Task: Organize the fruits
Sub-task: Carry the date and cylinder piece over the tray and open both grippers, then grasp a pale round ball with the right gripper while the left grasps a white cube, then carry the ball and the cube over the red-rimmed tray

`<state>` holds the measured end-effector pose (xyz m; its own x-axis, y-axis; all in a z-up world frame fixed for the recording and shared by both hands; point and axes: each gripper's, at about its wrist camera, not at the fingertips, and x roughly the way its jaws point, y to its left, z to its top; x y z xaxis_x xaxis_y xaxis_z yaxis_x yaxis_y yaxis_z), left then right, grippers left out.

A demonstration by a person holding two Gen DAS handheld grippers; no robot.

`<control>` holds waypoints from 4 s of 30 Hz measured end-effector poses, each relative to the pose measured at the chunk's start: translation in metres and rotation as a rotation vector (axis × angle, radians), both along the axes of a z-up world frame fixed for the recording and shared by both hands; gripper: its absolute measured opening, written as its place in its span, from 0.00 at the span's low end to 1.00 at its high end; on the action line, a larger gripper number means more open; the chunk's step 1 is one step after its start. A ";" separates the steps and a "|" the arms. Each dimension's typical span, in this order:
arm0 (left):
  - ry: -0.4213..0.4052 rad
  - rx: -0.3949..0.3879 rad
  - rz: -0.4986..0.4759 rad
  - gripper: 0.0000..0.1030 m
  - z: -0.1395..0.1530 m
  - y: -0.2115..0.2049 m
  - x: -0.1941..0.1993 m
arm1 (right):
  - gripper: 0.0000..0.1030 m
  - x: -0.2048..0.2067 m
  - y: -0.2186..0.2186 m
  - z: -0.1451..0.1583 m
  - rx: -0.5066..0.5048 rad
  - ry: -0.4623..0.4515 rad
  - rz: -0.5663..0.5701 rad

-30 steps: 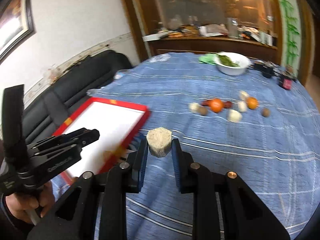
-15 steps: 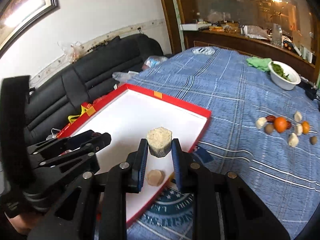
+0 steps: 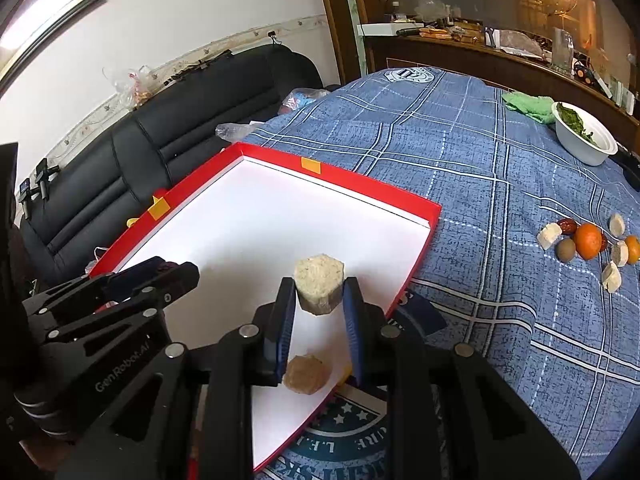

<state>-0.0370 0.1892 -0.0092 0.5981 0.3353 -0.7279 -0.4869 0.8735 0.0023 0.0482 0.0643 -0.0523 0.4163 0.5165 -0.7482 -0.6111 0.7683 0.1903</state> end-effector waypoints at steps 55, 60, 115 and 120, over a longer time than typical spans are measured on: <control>0.031 0.022 -0.323 0.67 -0.008 -0.156 0.146 | 0.45 0.131 -0.209 -0.028 -0.123 0.047 -0.503; 0.047 0.025 -0.375 0.67 -0.020 -0.174 0.175 | 0.30 0.135 -0.208 -0.031 -0.144 0.045 -0.484; -0.079 -0.121 -0.444 0.17 0.018 -0.127 0.003 | 0.30 -0.001 -0.171 0.025 -0.015 -0.056 -0.319; -0.099 -0.110 -0.340 0.17 0.023 -0.090 -0.009 | 0.30 -0.015 -0.144 0.036 -0.004 -0.082 -0.255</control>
<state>-0.0461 0.0988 0.0135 0.7311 0.0277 -0.6818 -0.1617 0.9777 -0.1336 0.0333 -0.0796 -0.0162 0.5917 0.3845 -0.7086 -0.4111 0.9000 0.1450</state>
